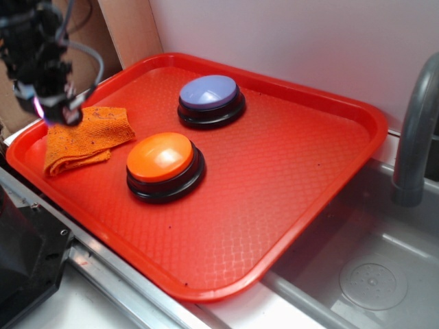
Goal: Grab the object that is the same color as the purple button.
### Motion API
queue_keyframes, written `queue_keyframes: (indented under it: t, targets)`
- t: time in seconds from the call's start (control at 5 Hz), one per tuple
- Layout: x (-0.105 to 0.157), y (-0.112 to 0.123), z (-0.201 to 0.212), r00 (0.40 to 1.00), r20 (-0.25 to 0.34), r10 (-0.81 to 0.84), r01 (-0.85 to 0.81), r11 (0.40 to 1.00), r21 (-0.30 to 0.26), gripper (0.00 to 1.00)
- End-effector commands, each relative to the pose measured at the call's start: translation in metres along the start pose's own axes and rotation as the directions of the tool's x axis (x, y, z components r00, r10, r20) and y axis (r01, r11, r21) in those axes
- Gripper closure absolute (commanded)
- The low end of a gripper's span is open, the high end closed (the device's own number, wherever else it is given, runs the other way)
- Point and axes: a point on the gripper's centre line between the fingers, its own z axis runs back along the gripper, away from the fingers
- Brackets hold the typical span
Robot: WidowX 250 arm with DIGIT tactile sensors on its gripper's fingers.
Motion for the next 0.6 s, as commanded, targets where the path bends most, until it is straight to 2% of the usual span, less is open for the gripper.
queue_keyframes:
  t: [0.0,0.2,0.4]
  targets:
    - [0.027,-0.024,0.076,0.994,0.109,0.015,-0.021,0.998,0.054,1.00]
    - [0.036,-0.032,0.087,0.991,0.136,0.020,-0.028,0.998,0.059,1.00]
    - [0.041,-0.038,0.093,0.991,0.128,0.039,-0.049,0.996,0.074,1.00]
